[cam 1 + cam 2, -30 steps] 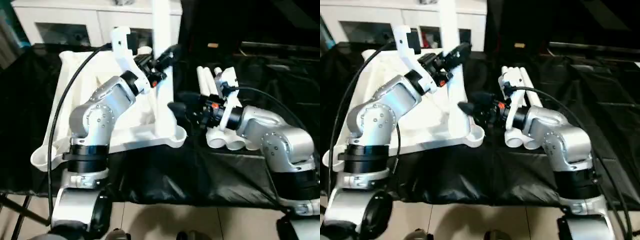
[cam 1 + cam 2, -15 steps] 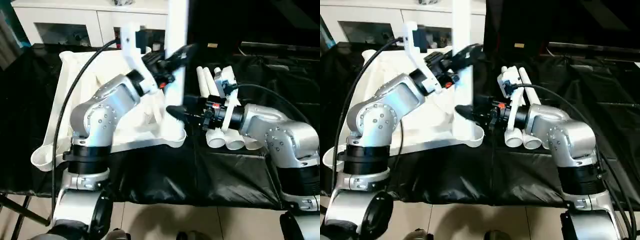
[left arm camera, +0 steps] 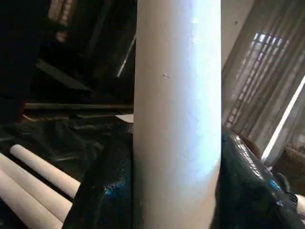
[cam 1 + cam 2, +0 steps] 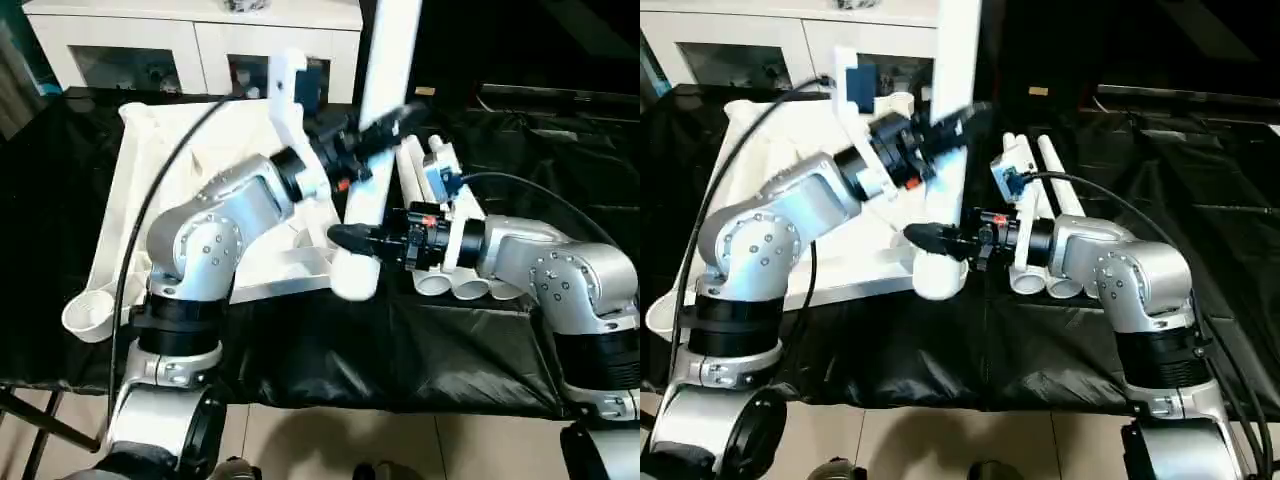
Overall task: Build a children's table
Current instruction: Pick table leg
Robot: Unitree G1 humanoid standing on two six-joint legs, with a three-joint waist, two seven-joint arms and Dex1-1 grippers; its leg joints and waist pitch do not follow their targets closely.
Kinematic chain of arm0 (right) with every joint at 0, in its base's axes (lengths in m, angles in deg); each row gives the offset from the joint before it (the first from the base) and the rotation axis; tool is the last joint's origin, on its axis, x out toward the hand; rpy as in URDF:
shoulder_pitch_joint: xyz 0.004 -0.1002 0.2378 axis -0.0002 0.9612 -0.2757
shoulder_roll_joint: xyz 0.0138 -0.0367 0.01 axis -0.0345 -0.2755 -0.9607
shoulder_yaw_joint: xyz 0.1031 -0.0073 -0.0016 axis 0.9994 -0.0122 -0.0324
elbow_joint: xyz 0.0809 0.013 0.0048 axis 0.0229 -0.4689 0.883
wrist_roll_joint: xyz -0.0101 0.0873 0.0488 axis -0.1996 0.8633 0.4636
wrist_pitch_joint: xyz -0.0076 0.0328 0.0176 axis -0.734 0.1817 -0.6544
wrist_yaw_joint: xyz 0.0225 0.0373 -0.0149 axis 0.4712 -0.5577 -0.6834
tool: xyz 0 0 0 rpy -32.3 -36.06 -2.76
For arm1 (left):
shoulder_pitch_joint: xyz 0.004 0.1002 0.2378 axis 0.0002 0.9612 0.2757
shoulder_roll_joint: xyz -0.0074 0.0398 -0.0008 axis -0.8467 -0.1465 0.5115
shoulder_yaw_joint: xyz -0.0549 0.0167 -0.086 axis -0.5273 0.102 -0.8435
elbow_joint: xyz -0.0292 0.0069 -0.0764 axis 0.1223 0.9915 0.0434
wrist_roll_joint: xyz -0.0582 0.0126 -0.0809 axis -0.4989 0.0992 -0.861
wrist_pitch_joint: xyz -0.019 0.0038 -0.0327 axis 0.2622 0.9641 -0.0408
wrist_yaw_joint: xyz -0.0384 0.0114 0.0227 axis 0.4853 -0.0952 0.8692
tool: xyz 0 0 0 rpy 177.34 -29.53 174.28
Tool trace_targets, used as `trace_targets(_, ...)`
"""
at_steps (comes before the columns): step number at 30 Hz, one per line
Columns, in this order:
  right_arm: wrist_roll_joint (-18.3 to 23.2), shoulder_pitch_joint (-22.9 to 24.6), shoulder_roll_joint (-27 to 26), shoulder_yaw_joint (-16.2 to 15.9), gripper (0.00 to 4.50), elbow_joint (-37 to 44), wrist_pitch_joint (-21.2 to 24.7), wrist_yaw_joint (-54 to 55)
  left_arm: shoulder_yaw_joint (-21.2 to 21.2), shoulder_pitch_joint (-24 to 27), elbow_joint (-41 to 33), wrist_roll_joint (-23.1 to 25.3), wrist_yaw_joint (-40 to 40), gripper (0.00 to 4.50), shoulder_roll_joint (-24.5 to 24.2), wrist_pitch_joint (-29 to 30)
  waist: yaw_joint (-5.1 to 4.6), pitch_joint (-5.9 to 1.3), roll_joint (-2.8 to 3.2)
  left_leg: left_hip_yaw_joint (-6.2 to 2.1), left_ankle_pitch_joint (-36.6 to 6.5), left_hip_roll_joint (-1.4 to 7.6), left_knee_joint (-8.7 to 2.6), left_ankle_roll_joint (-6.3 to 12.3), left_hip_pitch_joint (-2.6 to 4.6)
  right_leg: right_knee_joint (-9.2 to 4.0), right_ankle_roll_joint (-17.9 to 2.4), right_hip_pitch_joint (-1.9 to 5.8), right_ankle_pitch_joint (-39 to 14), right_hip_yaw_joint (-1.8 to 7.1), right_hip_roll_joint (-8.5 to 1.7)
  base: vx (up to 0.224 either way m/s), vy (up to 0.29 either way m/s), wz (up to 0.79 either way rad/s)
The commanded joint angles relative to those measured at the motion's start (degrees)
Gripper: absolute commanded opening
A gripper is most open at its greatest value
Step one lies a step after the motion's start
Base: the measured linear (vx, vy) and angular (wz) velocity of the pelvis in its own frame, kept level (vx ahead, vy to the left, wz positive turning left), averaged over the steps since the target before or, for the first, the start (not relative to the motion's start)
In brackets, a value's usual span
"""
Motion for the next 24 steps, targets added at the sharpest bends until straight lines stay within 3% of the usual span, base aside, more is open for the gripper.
trace_targets(1, 0.38, -1.05, 1.04, -0.8, 3.17, -0.63, 0.67, -0.77, 0.61, -0.53, -2.14, -0.89, 0.52, 1.84, 0.02, 0.6, 0.23, -5.05, -0.01, 0.92, -7.3, -0.04, -3.62, 0.85, 0.27, -4.29, -9.35, 4.53, -14.78, 1.5, -2.62, 0.0, 0.0, 0.0)
trace_targets(16, -0.44, -0.96, 1.1, -1.86, 3.17, -1.49, 0.37, -1.45, 0.6, -0.62, -3.0, -2.57, 0.67, 1.84, 0.7, 1.91, 0.27, -5.09, -0.06, 0.91, -6.95, -0.02, -3.58, 1.03, 0.23, -4.13, -10.01, 4.61, -13.83, 1.49, -2.61, 0.0, 0.0, 0.0)
trace_targets(17, -0.49, -0.98, 1.0, -1.92, 2.89, -1.53, 0.32, -1.43, 0.92, -0.56, -3.09, -2.63, 0.77, 1.84, 0.82, 1.96, 0.27, -5.07, -0.05, 0.93, -7.04, -0.04, -3.58, 1.02, 0.22, -4.17, -9.9, 4.61, -14.15, 1.48, -2.62, 0.0, 0.0, 0.0)
trace_targets(24, -0.51, -0.81, 1.09, -2.1, 2.41, -1.51, 0.17, -1.57, 1.1, -0.53, -3.23, -2.73, 0.92, 1.84, 0.98, 2.32, 0.27, -5.12, 0.01, 0.9, -7.02, -0.05, -3.55, 1.02, 0.24, -4.22, -9.65, 4.6, -14.33, 1.46, -2.56, 0.0, 0.0, 0.0)
